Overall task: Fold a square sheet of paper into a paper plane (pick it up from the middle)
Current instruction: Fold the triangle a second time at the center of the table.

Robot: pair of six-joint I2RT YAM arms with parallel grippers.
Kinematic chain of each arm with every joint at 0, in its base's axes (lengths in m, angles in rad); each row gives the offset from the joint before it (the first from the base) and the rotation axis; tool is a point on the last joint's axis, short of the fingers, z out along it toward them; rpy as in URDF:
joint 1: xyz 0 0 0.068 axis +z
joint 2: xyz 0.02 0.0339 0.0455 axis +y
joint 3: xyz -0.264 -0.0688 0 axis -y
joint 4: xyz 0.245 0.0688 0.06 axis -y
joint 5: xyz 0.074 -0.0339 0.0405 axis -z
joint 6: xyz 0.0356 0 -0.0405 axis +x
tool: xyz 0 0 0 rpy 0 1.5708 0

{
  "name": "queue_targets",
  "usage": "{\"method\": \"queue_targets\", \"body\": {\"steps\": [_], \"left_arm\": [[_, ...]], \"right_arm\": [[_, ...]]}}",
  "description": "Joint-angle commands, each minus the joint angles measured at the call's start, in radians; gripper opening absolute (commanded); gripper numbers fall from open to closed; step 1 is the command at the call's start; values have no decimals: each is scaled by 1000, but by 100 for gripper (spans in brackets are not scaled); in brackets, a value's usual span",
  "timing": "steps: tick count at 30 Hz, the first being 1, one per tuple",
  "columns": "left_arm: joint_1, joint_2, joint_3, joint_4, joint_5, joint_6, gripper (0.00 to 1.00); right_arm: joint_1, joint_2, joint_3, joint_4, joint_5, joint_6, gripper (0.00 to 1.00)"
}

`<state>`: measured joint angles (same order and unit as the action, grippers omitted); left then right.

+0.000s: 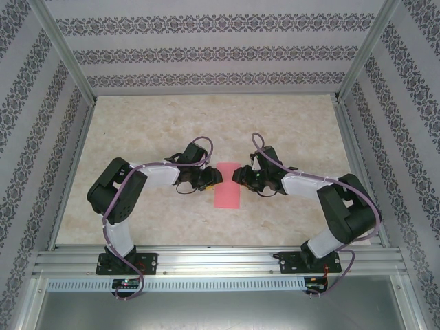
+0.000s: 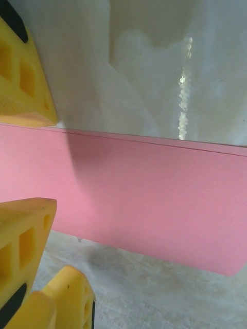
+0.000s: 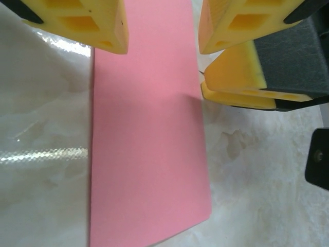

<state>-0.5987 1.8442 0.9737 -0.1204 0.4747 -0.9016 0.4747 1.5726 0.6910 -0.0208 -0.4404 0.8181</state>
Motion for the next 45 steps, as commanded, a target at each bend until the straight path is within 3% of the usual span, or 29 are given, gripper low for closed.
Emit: {"method": "queue_targets", "body": {"steps": [1, 24, 34, 45], "left_arm": [[-32, 35, 33, 87, 44, 7, 42], [-32, 15, 31, 73, 37, 7, 45], [-32, 39, -5, 233, 112, -79, 48], [-30, 63, 9, 242, 72, -61, 54]], "right_arm": [[-14, 48, 0, 35, -3, 13, 41], [-22, 82, -47, 54, 10, 13, 40], [-31, 78, -57, 63, 1, 13, 40], [-39, 81, -70, 83, -7, 22, 40]]}}
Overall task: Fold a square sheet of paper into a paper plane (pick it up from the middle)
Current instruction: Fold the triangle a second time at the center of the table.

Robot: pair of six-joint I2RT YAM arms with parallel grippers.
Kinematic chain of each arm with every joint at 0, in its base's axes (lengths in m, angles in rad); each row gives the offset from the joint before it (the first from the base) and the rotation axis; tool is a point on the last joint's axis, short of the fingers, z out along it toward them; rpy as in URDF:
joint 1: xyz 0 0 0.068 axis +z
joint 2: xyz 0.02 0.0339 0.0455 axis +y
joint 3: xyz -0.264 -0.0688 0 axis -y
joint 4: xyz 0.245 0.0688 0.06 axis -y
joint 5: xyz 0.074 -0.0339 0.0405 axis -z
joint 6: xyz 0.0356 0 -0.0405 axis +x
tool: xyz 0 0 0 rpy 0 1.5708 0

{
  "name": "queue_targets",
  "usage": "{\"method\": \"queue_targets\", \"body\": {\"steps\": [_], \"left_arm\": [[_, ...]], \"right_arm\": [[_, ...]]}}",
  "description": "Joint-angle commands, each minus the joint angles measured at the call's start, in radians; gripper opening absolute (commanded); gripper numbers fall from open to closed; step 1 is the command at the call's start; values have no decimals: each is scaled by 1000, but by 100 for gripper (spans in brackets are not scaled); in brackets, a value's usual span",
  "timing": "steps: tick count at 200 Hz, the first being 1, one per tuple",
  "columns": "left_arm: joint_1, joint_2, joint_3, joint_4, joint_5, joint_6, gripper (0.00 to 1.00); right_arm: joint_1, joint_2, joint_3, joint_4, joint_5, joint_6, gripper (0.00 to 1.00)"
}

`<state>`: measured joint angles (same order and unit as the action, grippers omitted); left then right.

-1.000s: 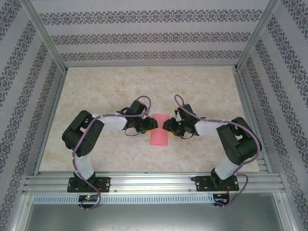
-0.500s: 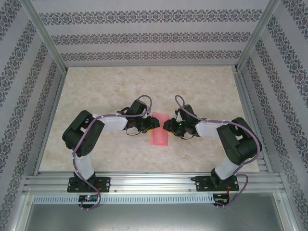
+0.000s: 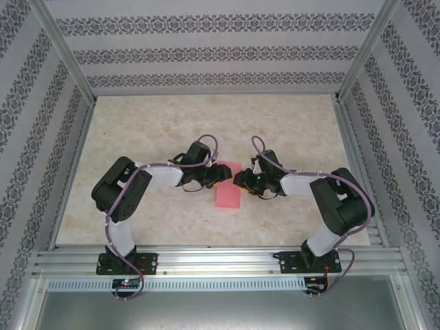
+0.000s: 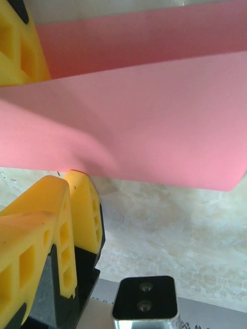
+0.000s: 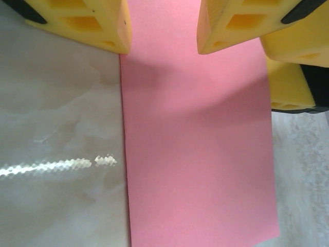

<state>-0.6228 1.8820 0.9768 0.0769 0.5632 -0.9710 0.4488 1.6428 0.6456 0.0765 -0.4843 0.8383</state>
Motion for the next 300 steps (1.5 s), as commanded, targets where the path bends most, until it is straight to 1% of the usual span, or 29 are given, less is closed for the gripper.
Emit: {"method": "queue_targets", "body": {"steps": [1, 25, 52, 68, 81, 101, 118, 132, 154, 169, 183, 200, 219, 228, 241, 254, 271, 282, 300], "left_arm": [[-5, 31, 13, 45, -18, 15, 54], [-5, 44, 27, 57, -5, 13, 52], [-5, 28, 16, 61, -2, 3, 45], [-5, 10, 13, 31, -23, 5, 40], [-3, 1, 16, 12, -33, 6, 36], [0, 0, 26, -5, -27, 5, 27], [1, 6, 35, -11, -19, -3, 18], [3, 10, 43, -18, -16, -6, 16], [3, 10, 58, -34, -11, -4, 16], [3, 12, 73, -54, -12, 5, 16], [3, 16, 87, -73, -11, 15, 16], [3, 17, 92, -77, -5, 17, 16], [3, 19, 95, -77, -3, 17, 16], [3, 18, 98, -78, 0, 16, 16], [3, 19, 99, -79, 1, 15, 16], [3, 18, 99, -81, 3, 15, 16], [3, 20, 100, -83, 3, 15, 16], [3, 19, 99, -84, 2, 14, 17], [3, 20, 99, -84, 4, 14, 17]], "right_arm": [[-13, 11, -26, -14, 35, 1, 40], [-17, 6, -29, -14, 33, 0, 40], [-21, -1, -28, -3, 18, 4, 40], [-20, -27, -24, 1, 13, 5, 41], [-20, -75, -32, 5, 23, -1, 42], [-22, -184, -60, -5, 59, -15, 45], [-13, -279, -81, -49, 108, -58, 51], [10, -351, -105, -76, 157, -111, 55], [114, -450, -151, -76, 261, -215, 61], [221, -496, -169, -81, 393, -290, 63], [339, -524, -179, -82, 534, -374, 65], [468, -524, -172, -77, 677, -472, 68], [565, -464, -139, -71, 759, -574, 71], [596, -427, -115, -76, 793, -608, 71], [649, -356, -73, -89, 888, -641, 71], [679, -308, -50, -87, 942, -670, 71], [693, -255, -30, -71, 962, -691, 72], [705, -223, -16, -74, 1013, -694, 72], [719, -174, 9, -84, 1061, -702, 71]]}}
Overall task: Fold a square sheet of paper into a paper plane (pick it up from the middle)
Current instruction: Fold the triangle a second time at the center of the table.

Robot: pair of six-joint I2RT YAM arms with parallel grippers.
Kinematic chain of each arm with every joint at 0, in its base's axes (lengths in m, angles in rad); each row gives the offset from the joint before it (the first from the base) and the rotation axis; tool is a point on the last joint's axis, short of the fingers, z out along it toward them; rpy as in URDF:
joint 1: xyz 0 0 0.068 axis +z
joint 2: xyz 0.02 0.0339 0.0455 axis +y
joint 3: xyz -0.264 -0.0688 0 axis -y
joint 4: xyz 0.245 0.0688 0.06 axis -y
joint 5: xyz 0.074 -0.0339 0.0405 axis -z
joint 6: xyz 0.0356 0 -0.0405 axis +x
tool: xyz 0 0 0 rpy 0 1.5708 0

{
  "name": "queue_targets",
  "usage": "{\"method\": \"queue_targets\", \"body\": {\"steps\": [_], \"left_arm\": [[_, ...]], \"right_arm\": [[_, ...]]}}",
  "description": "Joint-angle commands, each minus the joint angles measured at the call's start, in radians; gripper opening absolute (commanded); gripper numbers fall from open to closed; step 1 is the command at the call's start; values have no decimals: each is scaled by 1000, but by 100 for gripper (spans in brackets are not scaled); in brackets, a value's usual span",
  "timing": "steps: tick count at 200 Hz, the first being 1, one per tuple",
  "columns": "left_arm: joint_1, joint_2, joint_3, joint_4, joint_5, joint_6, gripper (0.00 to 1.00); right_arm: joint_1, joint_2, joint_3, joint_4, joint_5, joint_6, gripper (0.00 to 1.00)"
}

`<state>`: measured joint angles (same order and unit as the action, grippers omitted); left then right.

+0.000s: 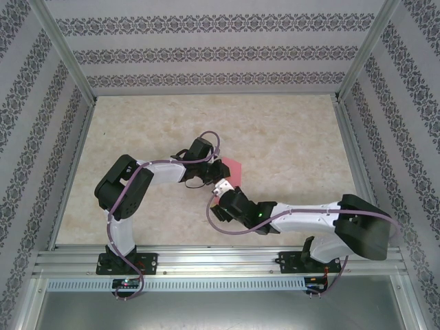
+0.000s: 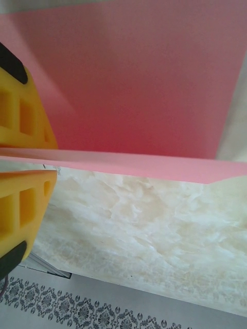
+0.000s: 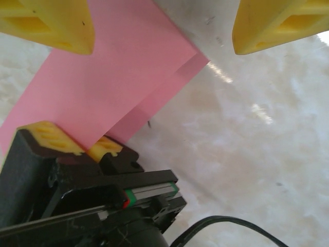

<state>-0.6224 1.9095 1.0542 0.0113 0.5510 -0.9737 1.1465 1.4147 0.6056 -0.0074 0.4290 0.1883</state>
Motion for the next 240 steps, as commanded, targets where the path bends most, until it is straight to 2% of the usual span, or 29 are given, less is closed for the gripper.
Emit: {"method": "queue_targets", "body": {"steps": [1, 44, 76, 102, 139, 157, 188, 200, 212, 222, 240], "left_arm": [[3, -7, 21, -18, 16, 17, 17], [3, -5, 26, -20, 20, 17, 17], [3, -5, 28, -21, 20, 13, 18], [3, -4, 32, -27, 20, 15, 18], [3, -7, 30, -37, 15, 18, 19], [2, -19, 31, -54, 2, 27, 20], [2, -53, 36, -115, -49, 54, 25], [4, -78, 37, -146, -84, 66, 29], [9, -113, 33, -192, -133, 86, 33], [16, -148, 32, -243, -185, 103, 41], [29, -221, 11, -323, -269, 122, 46]], "right_arm": [[22, 57, 50, -1, 150, -52, 71], [60, 157, 109, -33, 242, -51, 68], [83, 167, 114, -62, 314, -32, 60], [100, 159, 112, -83, 344, -23, 48], [102, 129, 106, -91, 365, -12, 23], [101, 120, 108, -100, 376, -7, 17], [93, 108, 127, -128, 346, 20, 4], [83, 100, 132, -142, 317, 43, 0], [69, 81, 141, -158, 284, 76, 0], [57, 63, 146, -163, 242, 106, 0], [30, 35, 150, -158, 169, 165, 0]]}}
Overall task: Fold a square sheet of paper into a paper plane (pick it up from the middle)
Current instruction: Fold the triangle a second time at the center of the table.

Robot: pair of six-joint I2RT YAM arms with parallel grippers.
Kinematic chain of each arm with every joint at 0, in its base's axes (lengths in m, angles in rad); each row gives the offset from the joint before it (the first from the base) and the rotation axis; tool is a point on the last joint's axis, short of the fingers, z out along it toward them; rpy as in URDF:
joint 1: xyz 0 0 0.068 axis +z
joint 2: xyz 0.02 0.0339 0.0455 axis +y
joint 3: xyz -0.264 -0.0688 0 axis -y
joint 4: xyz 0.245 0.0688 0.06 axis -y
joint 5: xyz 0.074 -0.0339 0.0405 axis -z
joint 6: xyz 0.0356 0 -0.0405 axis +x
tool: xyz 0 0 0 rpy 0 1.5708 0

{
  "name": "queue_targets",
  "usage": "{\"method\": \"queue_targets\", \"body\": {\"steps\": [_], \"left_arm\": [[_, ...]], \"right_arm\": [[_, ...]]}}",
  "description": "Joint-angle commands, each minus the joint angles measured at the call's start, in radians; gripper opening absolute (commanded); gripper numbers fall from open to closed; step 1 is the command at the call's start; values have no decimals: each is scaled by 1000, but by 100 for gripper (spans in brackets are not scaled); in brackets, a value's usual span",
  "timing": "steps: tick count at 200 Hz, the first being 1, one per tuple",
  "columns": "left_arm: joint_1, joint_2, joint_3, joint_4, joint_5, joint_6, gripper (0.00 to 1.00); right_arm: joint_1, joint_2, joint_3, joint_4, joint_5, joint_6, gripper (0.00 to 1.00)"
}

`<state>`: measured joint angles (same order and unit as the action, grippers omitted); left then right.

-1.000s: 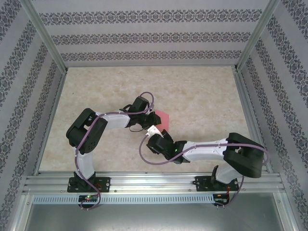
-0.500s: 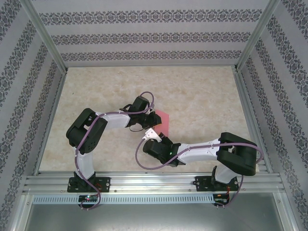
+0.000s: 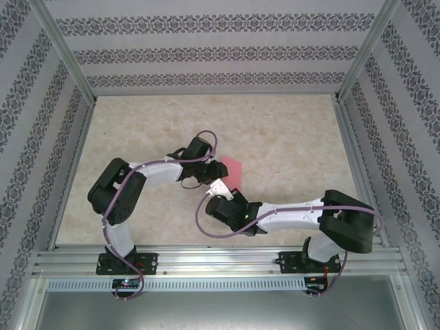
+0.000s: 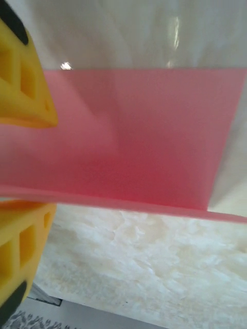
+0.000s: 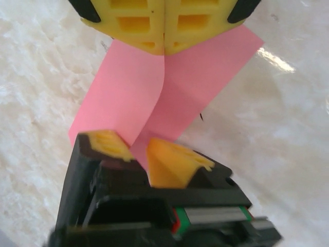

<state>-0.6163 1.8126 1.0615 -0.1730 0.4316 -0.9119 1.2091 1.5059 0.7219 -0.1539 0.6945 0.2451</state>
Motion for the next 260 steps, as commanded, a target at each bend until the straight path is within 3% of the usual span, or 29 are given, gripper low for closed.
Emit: {"method": "queue_targets", "body": {"steps": [1, 46, 94, 150, 213, 260], "left_arm": [[25, -128, 3, -143, -153, 61, 47], [38, -337, -103, -209, -240, 66, 57], [38, -438, -190, -186, -193, 54, 50], [35, -415, -185, -155, -157, 40, 40], [-21, -346, -171, -154, -99, 52, 33], [-55, -332, -243, -68, -115, -22, 22]], "right_arm": [[-33, -58, 34, -12, -99, 113, 0], [-89, -121, 48, -32, -242, 252, 0], [-144, -214, 39, -81, -327, 340, 0], [-212, -284, 70, -193, -299, 435, 0], [-207, -198, -4, 12, -488, 518, 0], [-177, -122, 4, 64, -509, 557, 0]]}}
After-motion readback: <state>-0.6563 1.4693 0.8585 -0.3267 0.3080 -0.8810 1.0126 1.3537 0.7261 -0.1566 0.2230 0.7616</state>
